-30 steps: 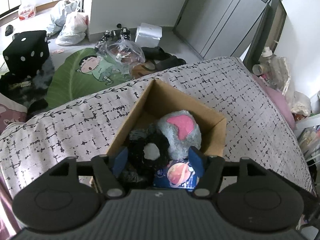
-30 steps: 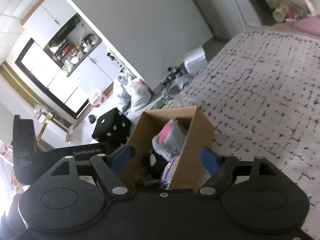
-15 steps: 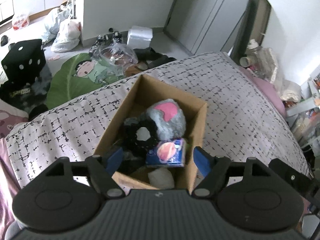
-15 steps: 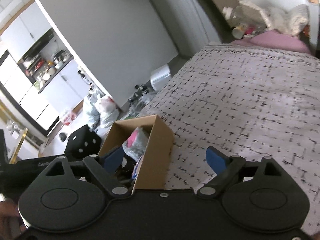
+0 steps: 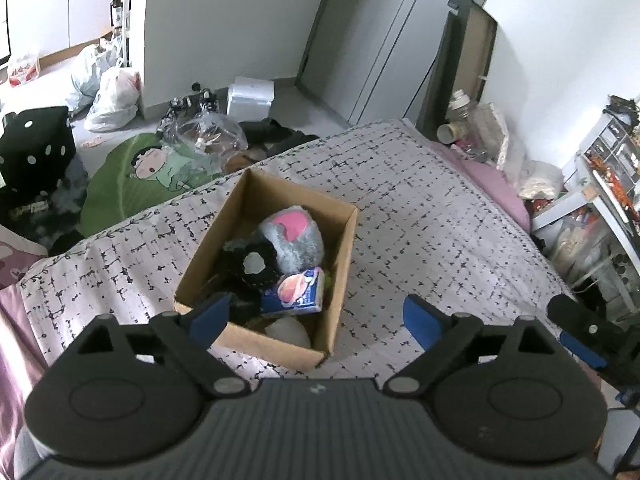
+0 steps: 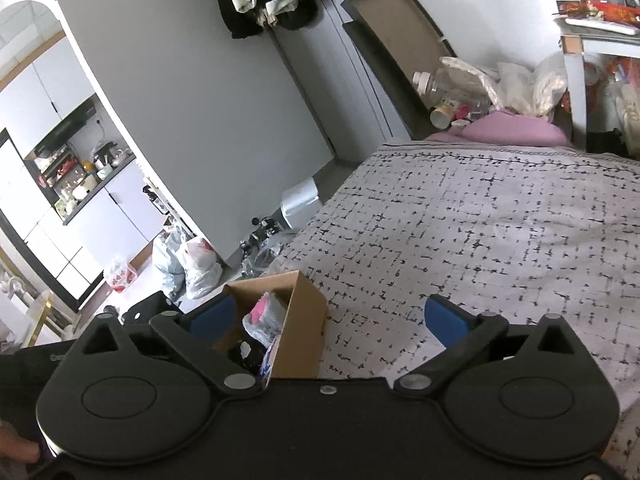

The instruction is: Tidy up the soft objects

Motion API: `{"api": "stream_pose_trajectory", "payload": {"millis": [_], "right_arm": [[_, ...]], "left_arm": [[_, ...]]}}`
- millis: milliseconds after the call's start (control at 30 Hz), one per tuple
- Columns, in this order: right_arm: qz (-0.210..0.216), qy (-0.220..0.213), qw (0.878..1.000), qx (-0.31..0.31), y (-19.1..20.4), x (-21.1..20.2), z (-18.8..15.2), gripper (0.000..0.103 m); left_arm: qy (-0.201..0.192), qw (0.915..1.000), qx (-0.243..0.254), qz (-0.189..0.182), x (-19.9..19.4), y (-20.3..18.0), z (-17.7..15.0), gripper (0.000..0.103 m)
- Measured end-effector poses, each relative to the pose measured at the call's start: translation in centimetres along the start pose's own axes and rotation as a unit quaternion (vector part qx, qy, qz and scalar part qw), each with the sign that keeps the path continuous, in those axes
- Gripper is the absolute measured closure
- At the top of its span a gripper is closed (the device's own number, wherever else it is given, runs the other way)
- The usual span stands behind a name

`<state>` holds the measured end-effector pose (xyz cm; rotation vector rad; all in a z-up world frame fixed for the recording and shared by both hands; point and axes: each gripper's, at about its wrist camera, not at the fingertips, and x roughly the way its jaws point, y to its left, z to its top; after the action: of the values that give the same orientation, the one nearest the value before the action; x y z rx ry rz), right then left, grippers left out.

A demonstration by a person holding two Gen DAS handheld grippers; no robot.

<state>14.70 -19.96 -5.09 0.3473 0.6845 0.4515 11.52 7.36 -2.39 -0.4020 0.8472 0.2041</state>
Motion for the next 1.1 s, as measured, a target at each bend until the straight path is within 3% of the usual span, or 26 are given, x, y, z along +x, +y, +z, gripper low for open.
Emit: {"api": "stream_pose_trajectory", "payload": {"millis": [167, 267, 567, 1100], "right_arm": [[-0.004, 0.007, 1.000, 0.003, 0.2, -1.8, -0.3, 0.000], [0.013, 0.012, 1.000, 0.012, 0.3, -3.0, -0.3, 0.000], [-0.023, -0.010, 1.000, -0.009, 1.1, -7.2, -0.7, 0.000], [-0.038, -0.024, 0.998, -0.038, 1.8, -13.3, -1.2, 0.000]], "left_arm": [[-0.015, 0.9998, 0.011, 0.001, -2.2, -0.5, -0.5, 0.001], [-0.024, 0.9995, 0.020, 0.001, -3.4, -0.9, -0.6, 0.001], [-0.043, 0.9984, 0.035, -0.002, -6.7, -2.0, -2.0, 0.001], [-0.066, 0.9943, 0.083, -0.008, -11.2, -3.7, -4.7, 0.001]]}}
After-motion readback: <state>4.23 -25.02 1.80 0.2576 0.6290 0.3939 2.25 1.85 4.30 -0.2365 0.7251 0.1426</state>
